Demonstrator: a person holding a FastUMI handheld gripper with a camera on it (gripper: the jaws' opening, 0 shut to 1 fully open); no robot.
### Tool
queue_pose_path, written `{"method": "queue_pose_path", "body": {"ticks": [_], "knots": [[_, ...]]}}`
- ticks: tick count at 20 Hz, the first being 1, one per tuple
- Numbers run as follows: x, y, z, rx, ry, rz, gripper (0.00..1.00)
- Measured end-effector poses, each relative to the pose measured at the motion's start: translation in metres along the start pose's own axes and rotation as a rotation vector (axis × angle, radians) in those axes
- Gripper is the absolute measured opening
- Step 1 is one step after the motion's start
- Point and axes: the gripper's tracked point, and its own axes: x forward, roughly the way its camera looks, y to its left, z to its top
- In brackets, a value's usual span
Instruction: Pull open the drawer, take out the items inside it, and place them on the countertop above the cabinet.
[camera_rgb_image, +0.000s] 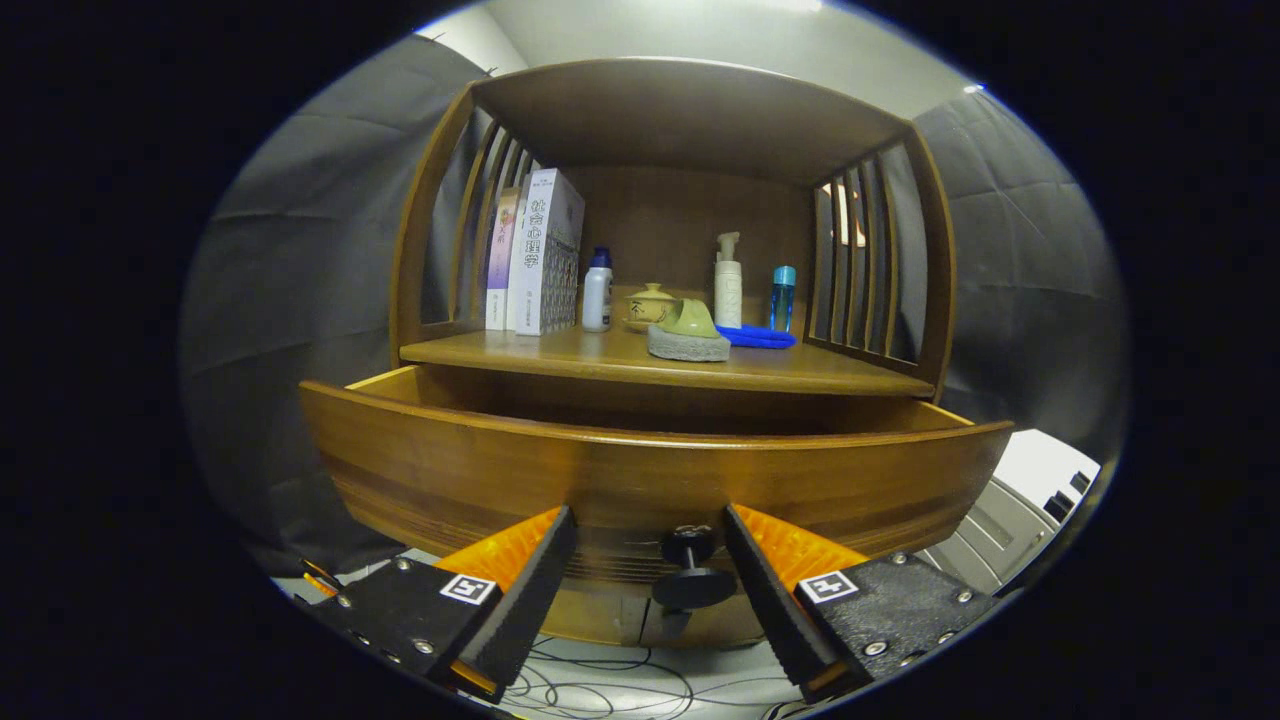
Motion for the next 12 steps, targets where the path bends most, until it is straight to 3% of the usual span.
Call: {"method": "queue_pose_path", "body": {"ticks": [12], "knots": [[0.077,-0.007,0.013,0.004,0.025,-0.005,0.94]]}}
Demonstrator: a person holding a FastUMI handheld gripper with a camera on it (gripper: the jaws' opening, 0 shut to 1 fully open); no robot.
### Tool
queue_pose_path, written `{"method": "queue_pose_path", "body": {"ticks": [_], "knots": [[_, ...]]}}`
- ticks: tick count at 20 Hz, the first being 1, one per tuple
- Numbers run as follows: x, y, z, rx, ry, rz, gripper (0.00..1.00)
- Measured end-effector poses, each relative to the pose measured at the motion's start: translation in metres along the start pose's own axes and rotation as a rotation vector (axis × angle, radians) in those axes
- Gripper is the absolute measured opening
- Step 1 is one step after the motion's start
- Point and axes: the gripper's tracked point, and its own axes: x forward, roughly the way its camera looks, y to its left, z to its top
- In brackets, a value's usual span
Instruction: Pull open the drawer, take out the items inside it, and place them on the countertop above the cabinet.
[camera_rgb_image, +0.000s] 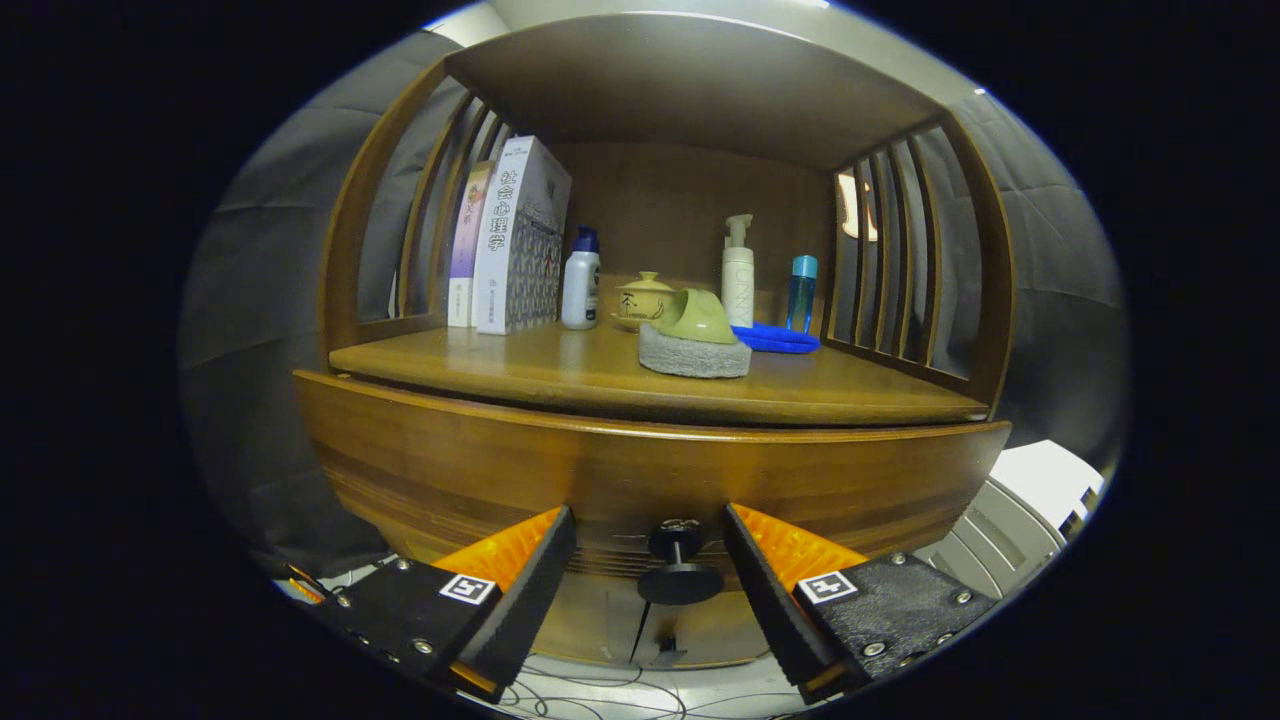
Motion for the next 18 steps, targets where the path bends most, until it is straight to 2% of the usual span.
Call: {"method": "queue_pose_path", "body": {"ticks": [6,9,12,15,18], "knots": [[0.011,-0.002,0.002,-0.007,-0.007,-0.02,0.94],[0.003,-0.001,0.004,-0.016,0.011,0.033,0.95],[-0.015,-0.02,0.04,0.016,-0.08,0.059,0.94],[-0.035,-0.058,0.098,0.061,-0.17,0.021,0.93],[-0.072,-0.081,0.142,0.203,-0.232,0.027,0.94]]}}
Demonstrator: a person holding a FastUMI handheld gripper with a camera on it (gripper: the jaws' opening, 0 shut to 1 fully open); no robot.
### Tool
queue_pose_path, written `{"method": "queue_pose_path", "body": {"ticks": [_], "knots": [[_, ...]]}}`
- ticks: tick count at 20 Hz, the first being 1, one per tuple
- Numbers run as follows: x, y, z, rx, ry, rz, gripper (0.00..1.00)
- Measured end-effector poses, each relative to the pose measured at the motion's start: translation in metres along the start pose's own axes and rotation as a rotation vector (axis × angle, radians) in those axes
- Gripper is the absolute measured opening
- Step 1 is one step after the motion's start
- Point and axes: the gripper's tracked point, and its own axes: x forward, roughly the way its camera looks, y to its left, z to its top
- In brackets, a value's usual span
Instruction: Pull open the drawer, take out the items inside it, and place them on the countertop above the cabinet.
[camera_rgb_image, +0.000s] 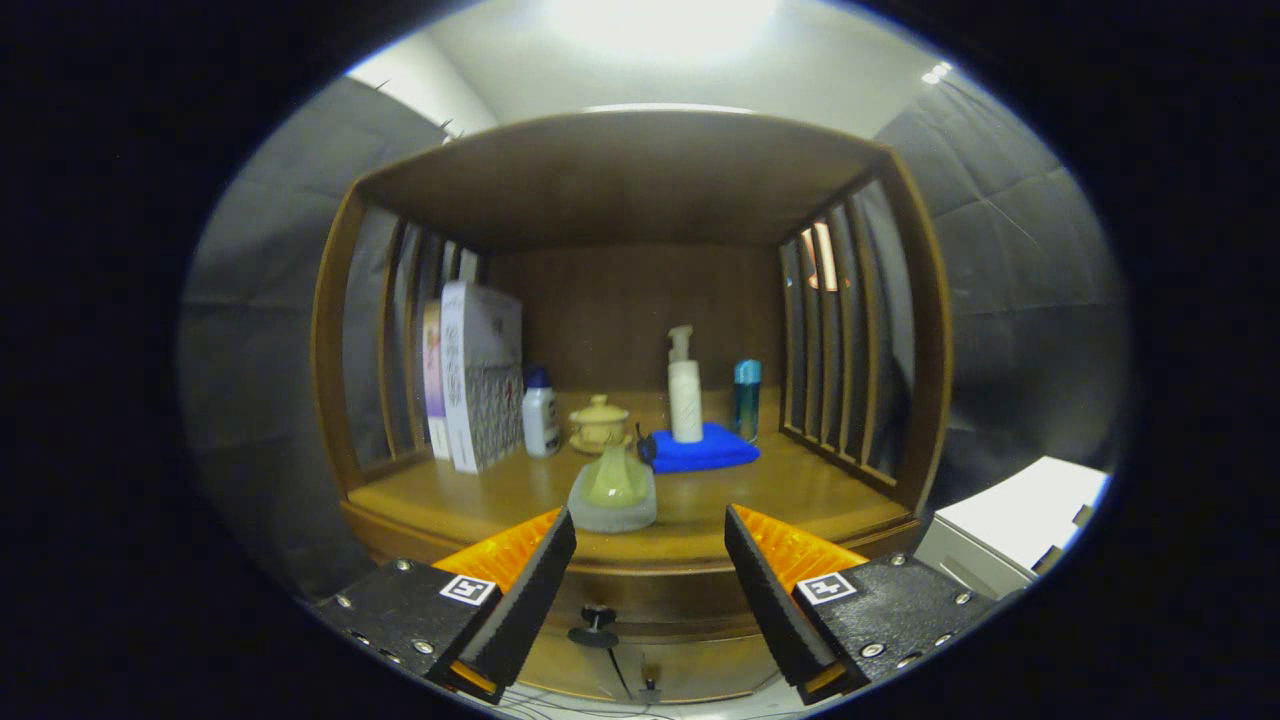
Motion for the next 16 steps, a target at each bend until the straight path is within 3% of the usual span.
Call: {"method": "queue_pose_path", "body": {"ticks": [3,9,11,16], "knots": [[-0.023,-0.017,0.037,0.069,-0.047,-0.02,0.93],[-0.083,-0.018,0.064,0.016,-0.096,-0.06,0.94],[-0.09,-0.002,0.071,0.007,-0.094,-0.027,0.94],[-0.093,0.0,0.077,-0.144,-0.142,-0.086,0.94]]}}
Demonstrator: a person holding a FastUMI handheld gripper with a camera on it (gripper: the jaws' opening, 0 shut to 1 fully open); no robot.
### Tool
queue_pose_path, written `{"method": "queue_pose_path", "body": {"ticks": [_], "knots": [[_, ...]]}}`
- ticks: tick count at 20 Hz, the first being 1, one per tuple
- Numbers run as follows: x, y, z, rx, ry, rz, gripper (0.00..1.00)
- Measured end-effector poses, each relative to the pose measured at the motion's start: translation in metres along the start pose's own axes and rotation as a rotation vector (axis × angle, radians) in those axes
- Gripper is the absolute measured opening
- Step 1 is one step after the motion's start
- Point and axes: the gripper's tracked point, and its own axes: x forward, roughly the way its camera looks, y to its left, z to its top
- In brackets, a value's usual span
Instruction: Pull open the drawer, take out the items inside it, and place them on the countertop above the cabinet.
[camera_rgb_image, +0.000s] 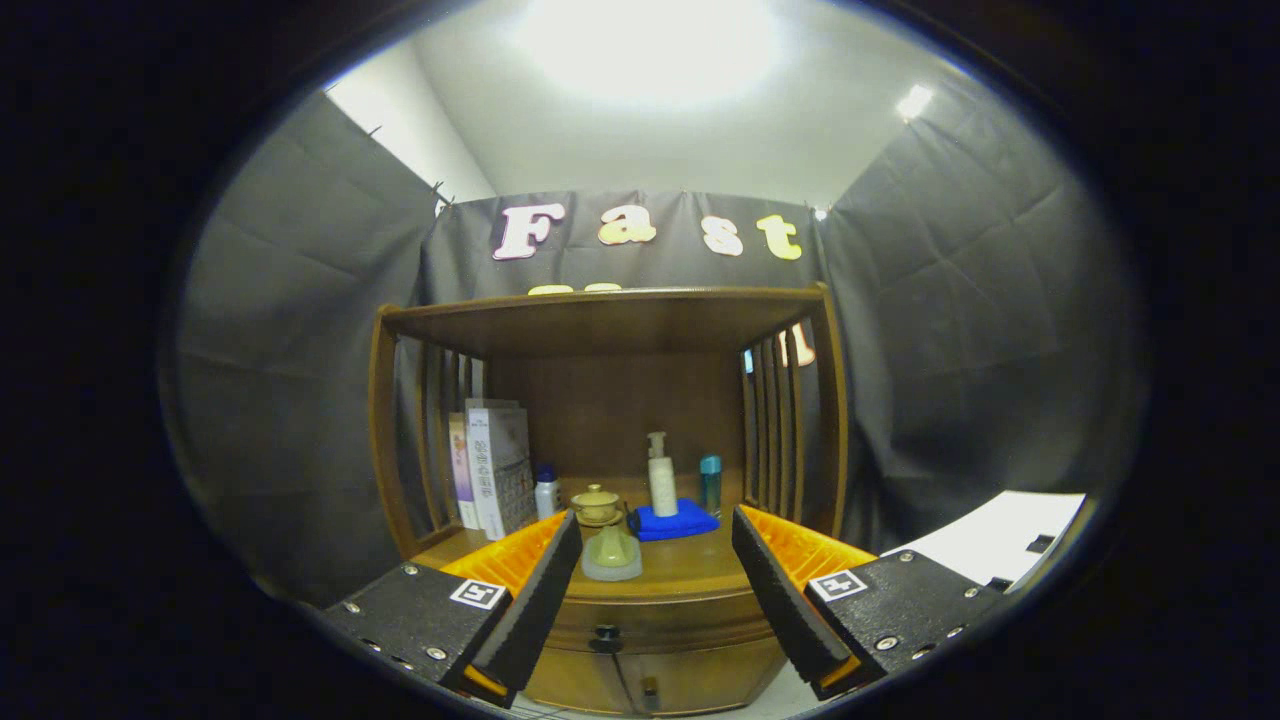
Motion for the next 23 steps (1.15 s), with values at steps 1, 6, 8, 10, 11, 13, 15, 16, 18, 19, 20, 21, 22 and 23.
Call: {"method": "queue_pose_path", "body": {"ticks": [1,6,8,10,11,13,15,16,18,19,20,21,22,23], "knots": [[0.003,0.001,-0.002,-0.035,0.005,-0.001,0.94],[-0.007,-0.009,0.002,-0.09,0.047,-0.052,0.94],[-0.016,-0.015,0.015,-0.056,0.032,-0.047,0.93],[-0.021,-0.011,0.019,-0.04,0.03,-0.023,0.93],[-0.023,-0.01,0.02,-0.042,0.028,-0.014,0.93],[-0.023,-0.012,0.019,-0.067,0.033,-0.007,0.93],[-0.025,-0.012,0.012,-0.112,0.053,-0.011,0.93],[-0.025,-0.01,0.014,-0.141,0.055,-0.01,0.93],[-0.029,-0.016,0.021,-0.198,0.043,-0.032,0.94],[-0.034,-0.019,0.028,-0.215,0.028,-0.048,0.94],[-0.036,-0.017,0.035,-0.217,0.013,-0.048,0.94],[-0.037,-0.013,0.039,-0.208,-0.001,-0.041,0.94],[-0.038,-0.011,0.039,-0.192,-0.006,-0.034,0.94],[-0.038,-0.01,0.038,-0.179,-0.004,-0.026,0.94]]}}
